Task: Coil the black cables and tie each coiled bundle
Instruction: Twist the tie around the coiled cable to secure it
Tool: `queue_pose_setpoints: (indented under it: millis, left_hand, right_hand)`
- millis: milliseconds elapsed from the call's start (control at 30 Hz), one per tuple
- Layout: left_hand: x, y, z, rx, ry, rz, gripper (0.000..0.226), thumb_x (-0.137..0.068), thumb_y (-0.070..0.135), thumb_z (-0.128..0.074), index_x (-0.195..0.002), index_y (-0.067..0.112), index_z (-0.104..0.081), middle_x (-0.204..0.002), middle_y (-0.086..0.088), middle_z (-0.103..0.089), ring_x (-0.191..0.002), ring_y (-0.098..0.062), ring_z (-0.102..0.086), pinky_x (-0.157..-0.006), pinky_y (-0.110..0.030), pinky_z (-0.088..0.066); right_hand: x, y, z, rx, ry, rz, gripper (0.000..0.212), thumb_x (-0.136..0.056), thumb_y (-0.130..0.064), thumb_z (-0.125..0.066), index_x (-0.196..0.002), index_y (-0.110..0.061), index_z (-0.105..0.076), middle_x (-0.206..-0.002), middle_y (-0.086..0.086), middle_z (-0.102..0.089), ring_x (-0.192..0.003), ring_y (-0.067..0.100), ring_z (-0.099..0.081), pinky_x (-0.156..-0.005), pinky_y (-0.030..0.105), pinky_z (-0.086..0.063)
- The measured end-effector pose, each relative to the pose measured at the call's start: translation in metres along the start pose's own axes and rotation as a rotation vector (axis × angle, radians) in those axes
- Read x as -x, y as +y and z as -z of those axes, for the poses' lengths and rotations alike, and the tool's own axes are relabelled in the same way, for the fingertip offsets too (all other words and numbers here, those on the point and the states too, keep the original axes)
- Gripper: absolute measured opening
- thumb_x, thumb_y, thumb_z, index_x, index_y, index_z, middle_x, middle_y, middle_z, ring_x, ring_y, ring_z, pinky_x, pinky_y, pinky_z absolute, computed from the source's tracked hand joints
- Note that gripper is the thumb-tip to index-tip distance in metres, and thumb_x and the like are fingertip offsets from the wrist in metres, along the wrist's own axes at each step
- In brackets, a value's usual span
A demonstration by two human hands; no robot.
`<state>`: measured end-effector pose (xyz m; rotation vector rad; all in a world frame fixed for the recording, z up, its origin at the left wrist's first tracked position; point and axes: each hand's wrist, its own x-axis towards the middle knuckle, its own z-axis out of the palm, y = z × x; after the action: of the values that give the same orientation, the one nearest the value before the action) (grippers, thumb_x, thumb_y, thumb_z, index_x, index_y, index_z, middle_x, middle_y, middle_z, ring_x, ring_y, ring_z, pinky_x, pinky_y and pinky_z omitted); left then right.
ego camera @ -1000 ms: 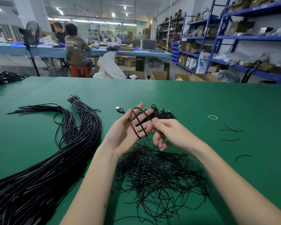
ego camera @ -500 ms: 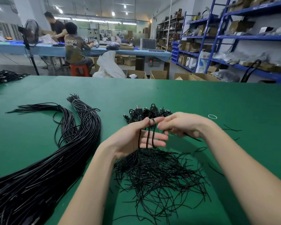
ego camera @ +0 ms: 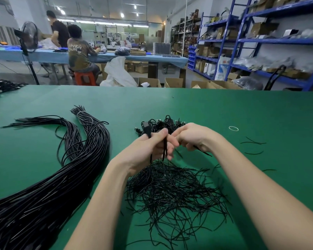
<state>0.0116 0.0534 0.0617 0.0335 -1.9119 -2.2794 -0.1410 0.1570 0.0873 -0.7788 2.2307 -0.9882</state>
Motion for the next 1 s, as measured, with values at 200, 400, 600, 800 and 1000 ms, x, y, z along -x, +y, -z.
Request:
queue_pose_setpoints:
  millis: [200, 400, 600, 800, 1000]
  left_hand:
    - [-0.003, 0.005, -0.005, 0.161, 0.046, -0.161, 0.046, -0.107, 0.032, -0.035, -0.091, 0.009, -0.071, -0.079, -0.008, -0.070, -0.102, -0.032, -0.070, -0.081, -0.028, -0.055]
    - [-0.006, 0.002, -0.005, 0.226, 0.130, -0.219, 0.046, -0.107, 0.033, -0.035, -0.106, 0.006, -0.072, -0.109, -0.018, -0.074, -0.104, -0.030, -0.071, -0.086, -0.032, -0.057]
    - [-0.002, -0.004, -0.001, 0.072, -0.029, 0.134, 0.051, -0.107, 0.035, -0.034, -0.112, 0.001, -0.072, -0.115, -0.023, -0.071, -0.109, -0.032, -0.070, -0.088, -0.034, -0.058]
    - [-0.008, -0.007, -0.004, 0.195, 0.181, 0.234, 0.047, -0.109, 0.032, -0.030, -0.110, 0.002, -0.066, -0.105, -0.018, -0.074, -0.098, -0.026, -0.073, -0.089, -0.036, -0.058]
    - [-0.008, 0.000, 0.000, 0.360, 0.276, 0.223, 0.041, -0.108, 0.029, -0.035, -0.095, 0.002, -0.064, -0.083, -0.014, -0.073, -0.078, -0.025, -0.073, -0.082, -0.037, -0.060]
  right_hand:
    - [0.001, 0.016, -0.007, 0.181, -0.061, -0.069, 0.021, -0.094, -0.002, -0.060, -0.083, -0.019, -0.068, -0.061, -0.003, -0.069, -0.049, 0.012, -0.043, -0.043, 0.018, -0.032]
    - [0.000, 0.014, -0.013, 0.254, -0.078, -0.068, 0.025, -0.094, -0.002, -0.060, -0.081, -0.020, -0.070, -0.059, -0.004, -0.070, -0.057, 0.015, -0.040, -0.045, 0.020, -0.032]
    - [0.006, -0.011, 0.009, 0.078, 0.040, 0.042, 0.025, -0.091, 0.001, -0.059, -0.085, -0.018, -0.074, -0.064, 0.000, -0.064, -0.055, 0.013, -0.038, -0.045, 0.021, -0.030]
    - [0.027, -0.029, -0.006, 0.083, 0.111, 0.249, 0.030, -0.093, -0.005, -0.051, -0.082, -0.022, -0.073, -0.067, -0.002, -0.073, -0.059, 0.013, -0.064, -0.059, 0.025, -0.055]
    - [0.043, 0.003, -0.034, 0.041, 0.433, 0.315, 0.011, -0.085, -0.034, -0.079, -0.075, -0.032, -0.074, -0.068, -0.023, -0.073, -0.063, -0.012, -0.064, -0.060, 0.002, -0.045]
